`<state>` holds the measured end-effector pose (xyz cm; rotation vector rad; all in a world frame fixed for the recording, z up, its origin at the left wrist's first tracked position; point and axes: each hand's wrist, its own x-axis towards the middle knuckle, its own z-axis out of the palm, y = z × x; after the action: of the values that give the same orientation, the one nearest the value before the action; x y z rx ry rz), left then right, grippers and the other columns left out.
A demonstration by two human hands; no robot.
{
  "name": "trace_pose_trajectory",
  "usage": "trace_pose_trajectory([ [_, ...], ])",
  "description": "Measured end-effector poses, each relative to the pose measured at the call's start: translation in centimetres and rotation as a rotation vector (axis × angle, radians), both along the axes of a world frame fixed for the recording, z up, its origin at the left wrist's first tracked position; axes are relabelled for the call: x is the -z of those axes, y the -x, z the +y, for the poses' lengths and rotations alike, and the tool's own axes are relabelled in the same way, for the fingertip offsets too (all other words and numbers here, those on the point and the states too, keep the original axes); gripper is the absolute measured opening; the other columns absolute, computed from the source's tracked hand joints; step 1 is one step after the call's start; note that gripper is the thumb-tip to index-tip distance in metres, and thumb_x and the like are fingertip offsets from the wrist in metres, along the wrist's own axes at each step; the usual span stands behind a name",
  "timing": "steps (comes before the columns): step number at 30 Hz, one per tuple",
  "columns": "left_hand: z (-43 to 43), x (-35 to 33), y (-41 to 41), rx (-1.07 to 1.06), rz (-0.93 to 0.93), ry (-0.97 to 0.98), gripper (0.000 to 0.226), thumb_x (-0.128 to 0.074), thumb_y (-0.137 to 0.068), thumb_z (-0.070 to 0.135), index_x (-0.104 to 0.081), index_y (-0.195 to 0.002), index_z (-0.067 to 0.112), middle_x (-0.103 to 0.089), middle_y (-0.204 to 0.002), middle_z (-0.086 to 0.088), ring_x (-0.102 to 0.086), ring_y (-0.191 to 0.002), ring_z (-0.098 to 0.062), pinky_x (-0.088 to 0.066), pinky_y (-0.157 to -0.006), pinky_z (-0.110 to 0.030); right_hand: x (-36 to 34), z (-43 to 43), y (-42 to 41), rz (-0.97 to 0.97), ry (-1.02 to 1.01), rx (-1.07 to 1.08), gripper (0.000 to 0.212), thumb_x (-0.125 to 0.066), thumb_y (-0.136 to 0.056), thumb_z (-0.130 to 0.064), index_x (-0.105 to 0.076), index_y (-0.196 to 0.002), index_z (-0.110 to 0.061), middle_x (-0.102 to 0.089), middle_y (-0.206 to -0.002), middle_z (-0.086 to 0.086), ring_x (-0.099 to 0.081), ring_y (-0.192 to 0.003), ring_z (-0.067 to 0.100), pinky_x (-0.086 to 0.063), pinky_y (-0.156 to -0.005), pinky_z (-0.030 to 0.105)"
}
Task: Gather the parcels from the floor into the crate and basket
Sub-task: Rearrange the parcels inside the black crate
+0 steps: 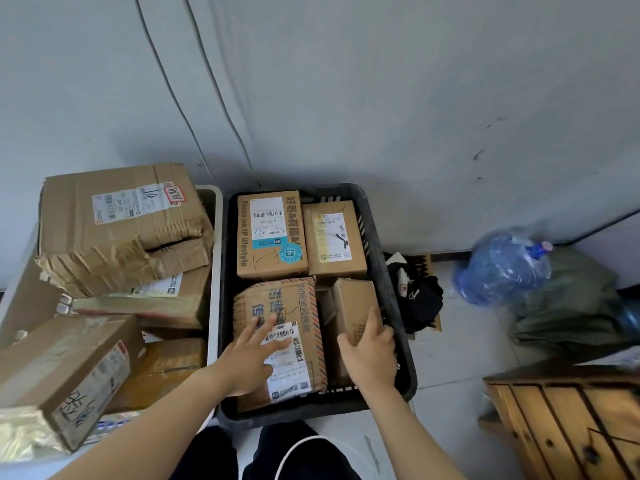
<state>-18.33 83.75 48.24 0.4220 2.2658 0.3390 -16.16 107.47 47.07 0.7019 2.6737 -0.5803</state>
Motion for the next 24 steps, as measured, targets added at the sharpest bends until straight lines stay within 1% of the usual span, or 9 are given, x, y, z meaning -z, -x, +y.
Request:
trace_pose_trajectory([
  [3, 0.1, -0.1, 0.0, -0.021, -0.008, -0.001, 0.063, -0.042, -0.097, 0.02, -0.02, -0.149, 0.046, 0.024, -0.159, 0.011, 0.027, -0.146, -0.023, -0.014, -0.119, -0.049, -0.3, -0.4, -0.5, 0.021, -0.071, -0.022, 0.079, -0.04, -0.092, -0.056, -0.006, -0.155, -0.02, -0.031, -0.143, 0.02, -0.039, -0.126, 0.034, -0.04, -0.103, 0.045],
  [8, 0.1, -0.1, -0.1, -0.031, -0.022, 0.002, 0.061, -0.042, -0.098, 0.022, -0.02, -0.149, 0.046, 0.024, -0.159, 0.011, 0.026, -0.146, -0.022, -0.016, -0.119, -0.05, -1.0, -1.2, -1.3, 0.104, -0.179, -0.034, 0.079, -0.038, -0.094, -0.056, -0.007, -0.155, -0.017, -0.034, -0.137, 0.02, -0.042, -0.12, 0.033, -0.04, -0.101, 0.045],
  [11, 0.1, -0.2, -0.1, -0.039, -0.035, 0.0, 0.061, -0.042, -0.098, 0.022, -0.02, -0.15, 0.046, 0.024, -0.159, 0.012, 0.026, -0.146, -0.023, -0.013, -0.119, -0.052, -1.8, -1.2, -1.6, 0.151, -0.175, 0.004, 0.081, -0.045, -0.09, -0.057, -0.013, -0.153, -0.019, -0.037, -0.133, 0.018, -0.045, -0.117, 0.032, -0.045, -0.097, 0.045],
  [14, 0.2, -0.3, -0.1, -0.038, -0.024, -0.002, 0.061, -0.042, -0.098, 0.021, -0.021, -0.149, 0.046, 0.023, -0.159, 0.011, 0.025, -0.146, -0.023, -0.013, -0.119, -0.052, -2.0, -0.9, -1.6, 0.217, -0.143, -0.004, 0.08, -0.062, -0.081, -0.051, -0.026, -0.146, -0.021, -0.039, -0.126, 0.015, -0.048, -0.109, 0.031, -0.048, -0.09, 0.045],
  [16, 0.2, -0.3, -0.2, -0.044, -0.022, -0.005, 0.06, -0.042, -0.098, 0.021, -0.022, -0.149, 0.045, 0.023, -0.159, 0.011, 0.025, -0.146, -0.022, -0.015, -0.118, -0.051, -1.3, -0.8, -1.7, 0.191, -0.039, -0.009, 0.082, -0.071, -0.078, -0.046, -0.028, -0.143, -0.023, -0.036, -0.124, 0.01, -0.045, -0.109, 0.028, -0.048, -0.091, 0.041],
  [19, 0.2, -0.3, -0.2, -0.043, -0.02, -0.002, 0.06, -0.042, -0.098, 0.02, -0.022, -0.149, 0.046, 0.023, -0.159, 0.012, 0.026, -0.146, -0.021, -0.016, -0.118, -0.052, 0.7, -1.0, -1.7, 0.108, 0.203, -0.003, 0.085, -0.074, -0.08, -0.042, -0.024, -0.147, -0.024, -0.028, -0.13, 0.008, -0.041, -0.118, 0.027, -0.045, -0.101, 0.039],
  [21, 0.3, -0.2, -0.2, -0.058, -0.021, -0.009, 0.06, -0.042, -0.098, 0.021, -0.023, -0.149, 0.046, 0.023, -0.159, 0.014, 0.026, -0.146, -0.021, -0.019, -0.117, -0.054, 2.0, -0.9, -1.1, -0.044, 0.37, 0.0, 0.079, -0.062, -0.092, -0.038, -0.015, -0.153, -0.024, -0.018, -0.144, 0.011, -0.037, -0.131, 0.029, -0.036, -0.112, 0.04],
  [23, 0.3, -0.2, -0.4, -0.074, -0.023, -0.03, 0.059, -0.043, -0.097, 0.022, -0.025, -0.148, 0.045, 0.023, -0.159, 0.015, 0.026, -0.146, -0.02, -0.024, -0.114, -0.056, 2.9, -0.5, -0.4, -0.237, 0.491, 0.007, 0.064, -0.045, -0.102, -0.033, -0.012, -0.157, -0.026, -0.001, -0.159, 0.008, -0.023, -0.145, 0.029, -0.025, -0.119, 0.041],
  [24, 0.4, -0.2, -0.6, -0.105, -0.015, -0.052, 0.058, -0.044, -0.097, 0.022, -0.026, -0.148, 0.044, 0.022, -0.159, 0.014, 0.024, -0.147, -0.021, -0.026, -0.114, -0.054, 3.2, -0.2, -0.1, -0.292, 0.518, -0.002, 0.061, -0.042, -0.104, -0.028, -0.012, -0.157, -0.028, 0.005, -0.161, 0.005, -0.017, -0.148, 0.028, -0.022, -0.12, 0.04],
])
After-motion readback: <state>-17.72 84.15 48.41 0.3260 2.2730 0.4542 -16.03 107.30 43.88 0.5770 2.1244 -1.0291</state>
